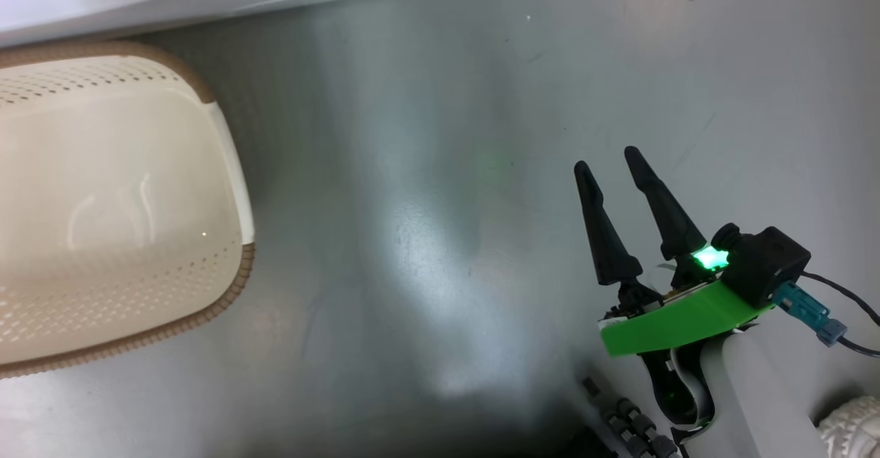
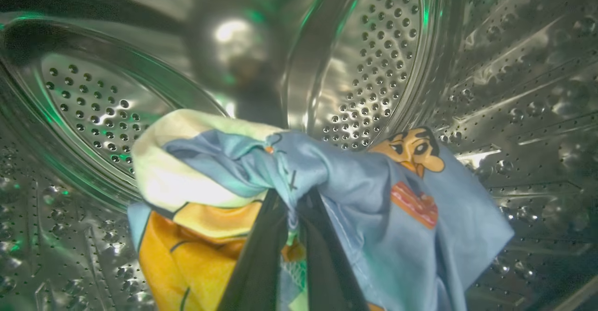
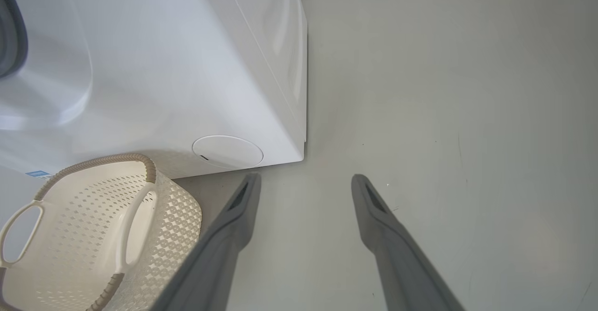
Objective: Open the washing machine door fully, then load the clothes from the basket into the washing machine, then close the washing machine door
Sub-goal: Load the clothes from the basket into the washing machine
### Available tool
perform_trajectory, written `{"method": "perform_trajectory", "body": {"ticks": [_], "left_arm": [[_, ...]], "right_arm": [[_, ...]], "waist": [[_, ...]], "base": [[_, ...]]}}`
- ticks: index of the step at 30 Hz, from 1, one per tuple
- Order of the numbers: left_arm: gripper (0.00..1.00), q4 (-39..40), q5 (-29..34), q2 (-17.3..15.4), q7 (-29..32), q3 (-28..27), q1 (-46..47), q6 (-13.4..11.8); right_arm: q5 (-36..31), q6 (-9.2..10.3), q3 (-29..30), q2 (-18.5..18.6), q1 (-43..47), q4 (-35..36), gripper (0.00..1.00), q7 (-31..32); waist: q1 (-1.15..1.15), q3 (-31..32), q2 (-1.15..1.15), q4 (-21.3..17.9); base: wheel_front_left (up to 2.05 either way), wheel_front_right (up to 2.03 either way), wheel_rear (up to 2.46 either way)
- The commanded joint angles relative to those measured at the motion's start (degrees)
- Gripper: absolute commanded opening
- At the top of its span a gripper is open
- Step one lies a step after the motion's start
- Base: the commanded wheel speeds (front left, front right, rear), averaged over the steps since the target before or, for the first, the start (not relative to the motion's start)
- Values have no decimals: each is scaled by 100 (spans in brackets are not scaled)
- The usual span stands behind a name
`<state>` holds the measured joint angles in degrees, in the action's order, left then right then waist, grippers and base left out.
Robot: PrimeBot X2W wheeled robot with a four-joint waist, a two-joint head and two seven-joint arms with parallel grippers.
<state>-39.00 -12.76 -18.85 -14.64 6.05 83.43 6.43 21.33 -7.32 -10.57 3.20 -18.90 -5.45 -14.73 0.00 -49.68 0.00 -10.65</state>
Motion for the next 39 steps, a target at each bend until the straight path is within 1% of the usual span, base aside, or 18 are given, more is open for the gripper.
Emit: {"method": "perform_trajectory", "body": {"ticks": [1,8,13,14,28,33,39], "left_arm": [[0,69,48,-321,-20,-17,110,34],[0,-335,8,-481,-30,82,401,70],[0,-390,25,-533,-34,164,520,82],[100,-370,20,-537,-34,151,523,75],[100,-669,-96,-385,-35,45,351,-49],[100,-742,-136,-286,-35,45,157,-78],[100,-872,-208,-118,-36,28,-119,-199]], "right_arm": [[37,-17,-158,-32,143,94,100,-27],[118,-17,-261,-32,148,85,100,-27],[152,-17,-258,-32,107,70,100,-27],[157,-17,-258,-32,97,65,100,-27],[148,-17,-199,-33,31,30,100,-27],[141,-17,-146,-33,43,5,100,-27],[97,-17,-59,-33,45,-38,100,-27]], "waist": [[0,-38,0,-47],[0,-145,0,-158],[0,-232,0,-178],[0,-237,0,-178],[0,-61,0,-81],[0,133,0,-7],[0,376,0,121]], "base": [[0,0,0],[0,0,0],[0,0,0],[0,0,0],[0,0,0],[0,0,0],[0,0,0]]}}
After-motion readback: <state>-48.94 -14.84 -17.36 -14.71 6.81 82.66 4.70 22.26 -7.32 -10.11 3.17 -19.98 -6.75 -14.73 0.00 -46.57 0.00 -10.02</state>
